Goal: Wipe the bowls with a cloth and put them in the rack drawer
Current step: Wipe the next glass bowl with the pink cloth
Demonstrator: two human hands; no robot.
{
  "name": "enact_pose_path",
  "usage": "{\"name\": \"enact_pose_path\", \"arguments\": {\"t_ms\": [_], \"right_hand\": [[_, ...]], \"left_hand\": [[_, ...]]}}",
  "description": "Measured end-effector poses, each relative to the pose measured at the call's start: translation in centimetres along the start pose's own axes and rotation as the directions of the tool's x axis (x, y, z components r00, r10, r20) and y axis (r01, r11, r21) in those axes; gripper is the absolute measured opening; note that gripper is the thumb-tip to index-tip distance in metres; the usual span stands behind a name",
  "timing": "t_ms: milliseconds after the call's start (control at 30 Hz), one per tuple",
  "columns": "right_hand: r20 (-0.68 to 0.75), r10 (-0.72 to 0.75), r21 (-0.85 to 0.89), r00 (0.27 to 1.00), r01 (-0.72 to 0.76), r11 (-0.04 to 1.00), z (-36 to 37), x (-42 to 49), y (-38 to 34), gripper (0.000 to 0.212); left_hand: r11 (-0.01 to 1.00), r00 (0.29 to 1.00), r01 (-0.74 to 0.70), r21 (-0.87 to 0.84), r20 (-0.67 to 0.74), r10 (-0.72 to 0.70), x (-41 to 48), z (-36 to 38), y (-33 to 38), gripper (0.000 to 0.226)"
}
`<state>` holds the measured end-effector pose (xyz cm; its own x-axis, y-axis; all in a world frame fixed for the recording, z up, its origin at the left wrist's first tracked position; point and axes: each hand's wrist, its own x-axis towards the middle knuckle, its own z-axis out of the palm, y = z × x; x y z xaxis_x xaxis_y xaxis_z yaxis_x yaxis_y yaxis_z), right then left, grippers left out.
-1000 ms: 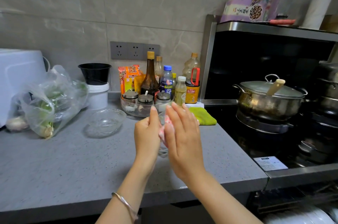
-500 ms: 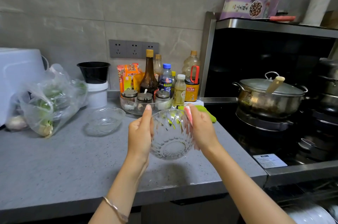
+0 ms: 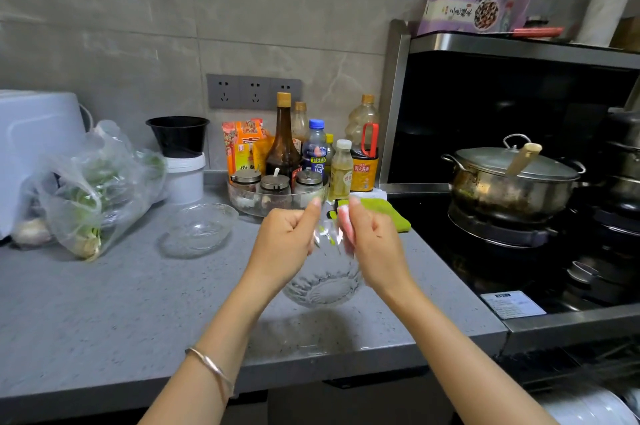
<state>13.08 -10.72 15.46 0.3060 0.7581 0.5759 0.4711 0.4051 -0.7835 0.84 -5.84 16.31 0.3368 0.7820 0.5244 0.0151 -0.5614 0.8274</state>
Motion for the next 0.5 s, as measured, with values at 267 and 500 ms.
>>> {"name": "enact_pose_path", "arguments": {"t_ms": [267, 500], "right_hand": [[0.032, -0.369, -0.544, 0.929, 0.326, 0.773, 3.0, -2.8, 0.7, 0.048], [-0.086, -0.199, -0.294, 0.976, 0.166, 0.941, 0.8, -0.7, -0.6, 0.044]], "left_hand": [[0.927, 0.920, 0.206, -0.313, -0.262, -0.292, -0.5, 2.0, -1.2, 0.059], [0.946, 0.948, 0.182, -0.270, -0.209, -0.242, -1.2, 1.7, -0.4, 0.058]]}}
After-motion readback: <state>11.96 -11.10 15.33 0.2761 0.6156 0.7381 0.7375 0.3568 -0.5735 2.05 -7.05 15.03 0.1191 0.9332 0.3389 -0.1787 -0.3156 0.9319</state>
